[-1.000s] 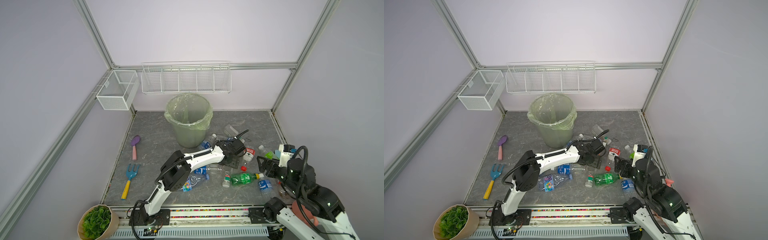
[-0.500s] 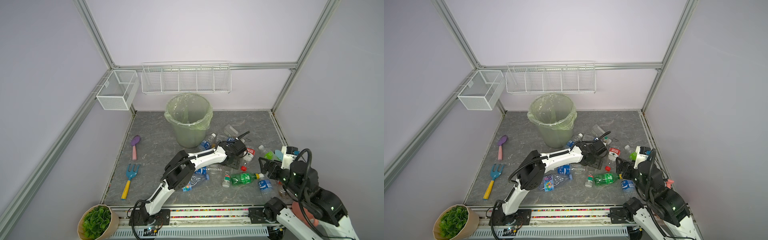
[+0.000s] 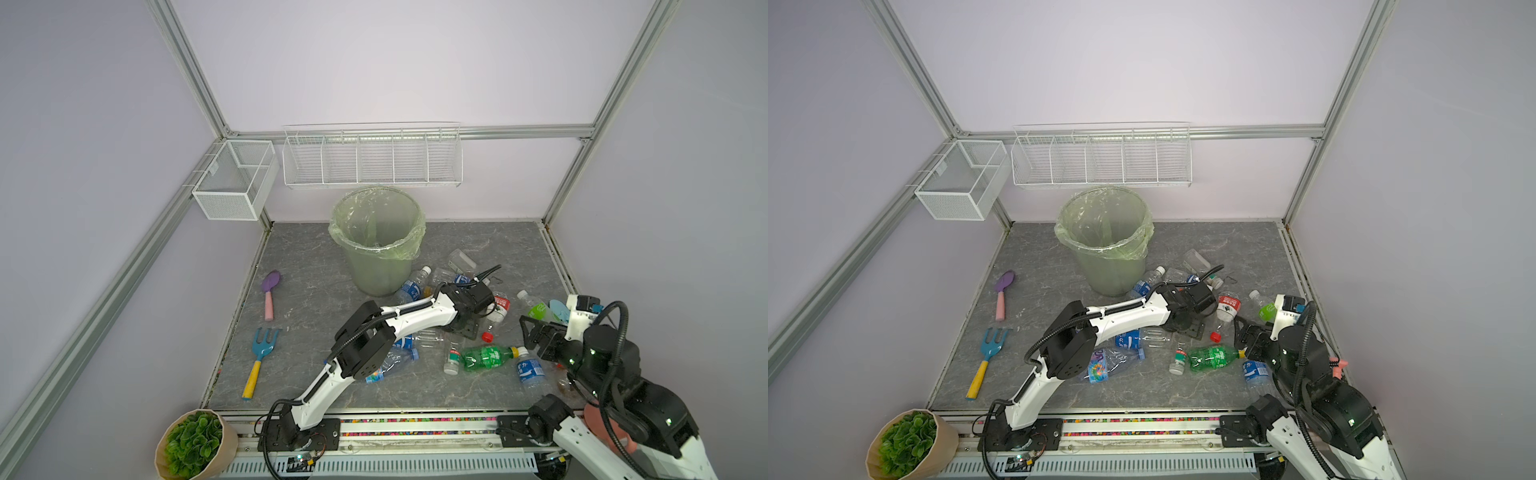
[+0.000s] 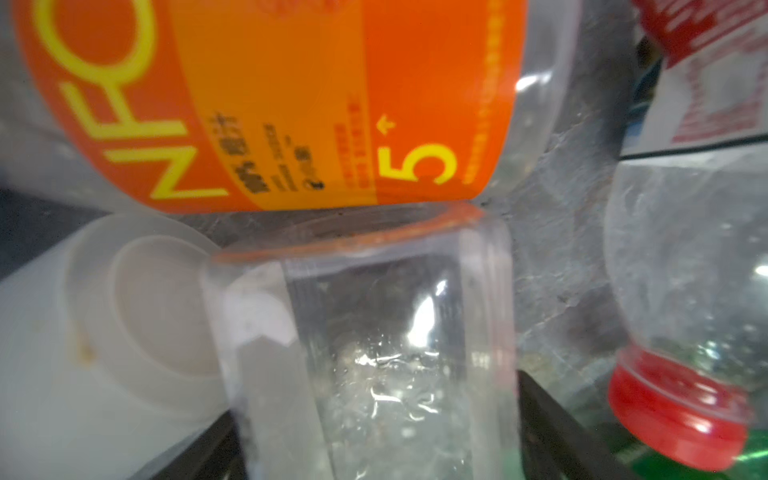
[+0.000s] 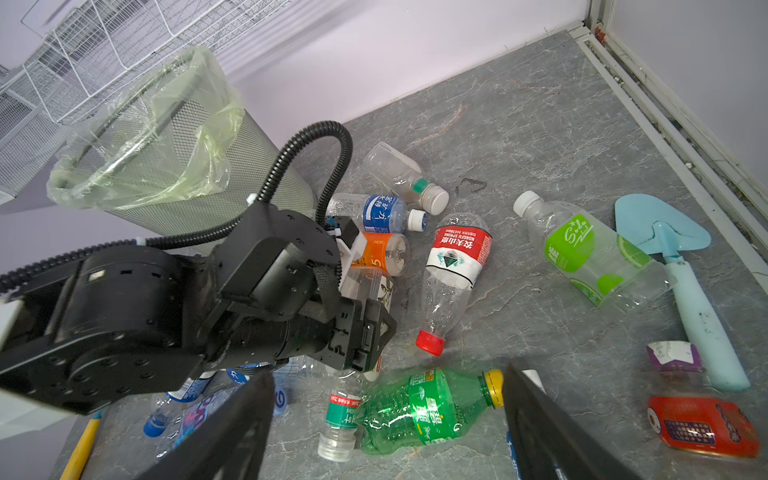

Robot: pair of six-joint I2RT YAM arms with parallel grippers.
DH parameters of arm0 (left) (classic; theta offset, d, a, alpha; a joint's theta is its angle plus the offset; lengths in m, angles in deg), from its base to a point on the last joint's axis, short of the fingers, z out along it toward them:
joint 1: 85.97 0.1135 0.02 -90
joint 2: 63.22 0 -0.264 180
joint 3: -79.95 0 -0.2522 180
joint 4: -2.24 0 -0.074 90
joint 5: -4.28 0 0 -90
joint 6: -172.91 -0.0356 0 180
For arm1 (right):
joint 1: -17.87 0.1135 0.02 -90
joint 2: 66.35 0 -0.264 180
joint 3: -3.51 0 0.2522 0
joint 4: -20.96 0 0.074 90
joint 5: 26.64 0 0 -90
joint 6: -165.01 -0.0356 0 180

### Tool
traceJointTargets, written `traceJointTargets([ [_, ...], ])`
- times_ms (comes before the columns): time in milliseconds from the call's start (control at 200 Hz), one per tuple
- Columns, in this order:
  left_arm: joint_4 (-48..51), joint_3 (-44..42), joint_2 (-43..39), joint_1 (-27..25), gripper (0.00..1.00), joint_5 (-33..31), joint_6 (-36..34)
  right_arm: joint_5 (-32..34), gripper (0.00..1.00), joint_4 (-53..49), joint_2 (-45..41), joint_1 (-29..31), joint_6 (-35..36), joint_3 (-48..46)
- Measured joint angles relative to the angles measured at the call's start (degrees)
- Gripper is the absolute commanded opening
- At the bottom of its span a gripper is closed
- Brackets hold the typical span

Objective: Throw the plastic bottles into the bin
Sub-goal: 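Lower the left gripper and grasp the clear bottle beside the orange NFC bottle, then lift the clear bottle with the left gripper and carry it over the bin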

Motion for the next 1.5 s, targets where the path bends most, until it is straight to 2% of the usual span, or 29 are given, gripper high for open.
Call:
traceJointTargets([
  [60,0.3,0.0,0.3,0.0,0.77,0.0,0.2,0.2,0.88,-0.1,-0.3,0.0,-0.2,-0.1],
  [320,1.1,0.7,0.4,0.0,0.46,-0.6,1.2,0.6,0.88,-0.6,-1.4,0.0,-0.4,-0.1],
  [535,1.2,0.7,0.4,0.0,0.33,-1.3,1.2,0.6,0.88,-1.0,-1.4,0.0,-0.5,-0.1],
  [810,1.7,0.7,-0.8,0.0,0.27,-1.5,1.2,0.6,0.88,-2.3,-1.9,0.0,-0.6,0.0],
  [1125,2.0,1.0,-10.4,0.0,0.26,-2.9,1.0,1.6,0.88,-4.1,-2.7,0.0,-0.5,0.6],
  [1500,2.9,1.0,-17.7,-0.1,0.26,-5.0,0.1,3.0,0.88,-4.5,-2.7,0.0,-0.1,0.9],
])
